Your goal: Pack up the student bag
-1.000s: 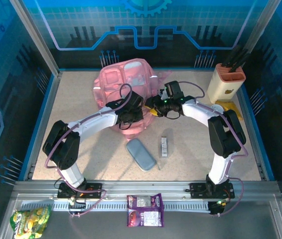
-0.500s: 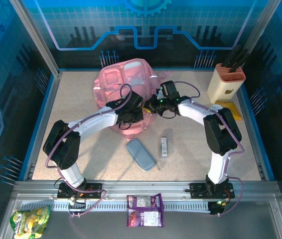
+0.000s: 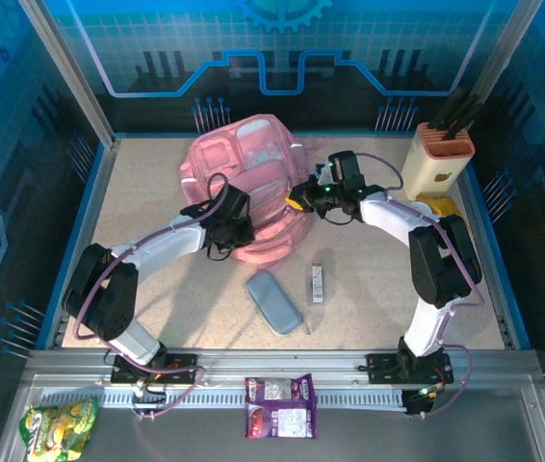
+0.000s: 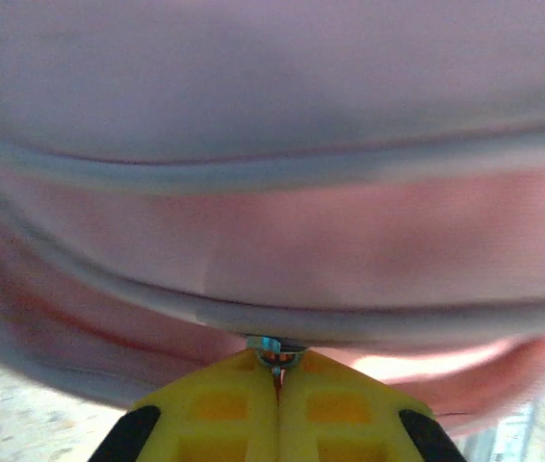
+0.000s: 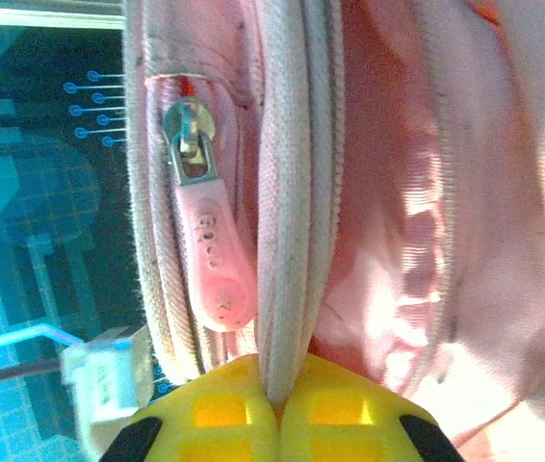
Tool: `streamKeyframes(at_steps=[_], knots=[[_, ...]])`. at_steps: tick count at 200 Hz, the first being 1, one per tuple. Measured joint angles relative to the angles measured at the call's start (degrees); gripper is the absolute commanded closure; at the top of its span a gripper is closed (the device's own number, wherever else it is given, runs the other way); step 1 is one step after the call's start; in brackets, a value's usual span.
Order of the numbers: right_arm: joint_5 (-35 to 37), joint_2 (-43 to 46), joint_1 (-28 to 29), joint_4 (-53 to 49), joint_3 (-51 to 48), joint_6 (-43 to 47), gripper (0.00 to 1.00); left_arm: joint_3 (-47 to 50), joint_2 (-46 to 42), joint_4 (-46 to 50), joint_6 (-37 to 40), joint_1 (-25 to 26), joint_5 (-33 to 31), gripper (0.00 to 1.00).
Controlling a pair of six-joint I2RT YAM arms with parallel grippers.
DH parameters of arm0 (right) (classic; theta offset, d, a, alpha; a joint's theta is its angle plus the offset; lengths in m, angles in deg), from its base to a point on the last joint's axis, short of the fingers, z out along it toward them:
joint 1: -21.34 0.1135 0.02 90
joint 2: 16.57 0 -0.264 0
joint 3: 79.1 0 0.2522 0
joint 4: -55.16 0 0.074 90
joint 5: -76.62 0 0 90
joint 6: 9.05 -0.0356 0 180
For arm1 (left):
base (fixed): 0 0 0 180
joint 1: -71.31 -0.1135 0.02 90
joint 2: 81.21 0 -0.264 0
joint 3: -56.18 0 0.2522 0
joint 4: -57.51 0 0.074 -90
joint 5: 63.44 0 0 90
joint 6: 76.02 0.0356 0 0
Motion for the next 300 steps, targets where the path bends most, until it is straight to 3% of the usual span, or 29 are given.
streamKeyframes(at_steps=[38,73,79,91,117,135,165,206,258,300], knots=[[-1.88,0.85,-2.62,-2.45,0.76,2.86,1.00,2.08,-5.09,1.18,3.28,-6.19,-0.07,1.00],[-5.09,-1.18,-4.20,-6.80,7.80,5.55,1.00,2.12,-8.37,-1.40,7.17,-7.67,0.39,1.00],[-5.05,-1.51,-4.20,-7.34,9.07,6.08,0.94,2.16,-8.48,-2.27,7.58,-7.61,0.94,1.00],[-4.85,-1.79,-4.07,-7.61,10.60,6.38,0.71,2.19,-8.28,-3.17,8.09,-6.99,1.49,1.00],[-4.09,-1.86,-3.15,-5.14,10.36,5.14,0.53,-0.09,-4.87,-2.97,8.13,-3.06,0.98,1.00],[-2.67,-1.86,-1.44,-3.78,9.77,4.76,0.49,-2.64,-1.55,-3.02,8.11,0.00,1.16,1.00],[-0.74,-1.86,2.69,-2.01,6.38,3.98,0.65,-5.22,1.38,-3.56,7.93,2.14,2.38,1.00],[-0.26,-1.86,3.56,-2.36,4.87,4.92,1.00,-5.44,1.49,-3.43,8.76,2.14,2.82,1.00],[-3.23,-1.92,1.57,-5.66,6.78,6.75,1.00,-4.81,-1.20,-2.14,17.22,1.95,-1.05,1.00],[-5.14,-1.90,0.74,-7.23,7.28,8.26,1.00,-2.43,-2.84,-3.15,23.54,-4.09,-3.23,1.00]])
